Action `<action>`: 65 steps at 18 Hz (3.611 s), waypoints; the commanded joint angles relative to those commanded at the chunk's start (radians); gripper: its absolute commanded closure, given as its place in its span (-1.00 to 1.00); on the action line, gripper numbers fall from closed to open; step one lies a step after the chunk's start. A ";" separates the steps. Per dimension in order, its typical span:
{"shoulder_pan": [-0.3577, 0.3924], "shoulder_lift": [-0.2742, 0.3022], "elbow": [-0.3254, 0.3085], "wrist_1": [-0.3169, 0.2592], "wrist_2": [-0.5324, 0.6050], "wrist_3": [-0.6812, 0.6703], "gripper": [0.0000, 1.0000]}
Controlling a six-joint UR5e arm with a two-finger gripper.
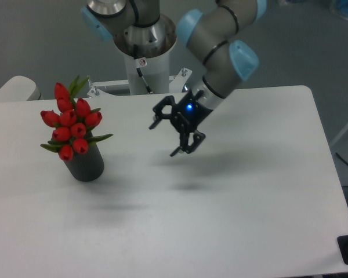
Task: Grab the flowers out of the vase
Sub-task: 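Move the open gripper toward the red tulip stems above the black vase, then position the gripper around the tulip stems just above the vase rim, then close the gripper on the tulip stems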
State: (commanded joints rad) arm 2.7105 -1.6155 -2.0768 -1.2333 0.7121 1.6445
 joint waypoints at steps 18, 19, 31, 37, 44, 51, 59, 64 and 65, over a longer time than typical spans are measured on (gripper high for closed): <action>-0.190 0.077 -0.129 0.017 -0.313 -0.112 -1.00; -0.192 0.072 -0.132 0.017 -0.313 -0.104 -1.00; -0.227 0.006 -0.117 0.058 -0.393 -0.103 -1.00; -0.215 -0.004 -0.095 0.060 -0.408 -0.104 -1.00; -0.250 -0.055 -0.086 0.106 -0.430 -0.103 -1.00; -0.264 -0.057 -0.074 0.124 -0.436 -0.112 0.70; -0.238 -0.047 -0.049 0.121 -0.436 -0.129 1.00; -0.226 -0.026 -0.049 0.124 -0.456 -0.178 1.00; -0.221 -0.021 -0.051 0.126 -0.471 -0.181 1.00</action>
State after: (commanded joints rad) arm 2.4896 -1.6368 -2.1276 -1.1075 0.2410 1.4634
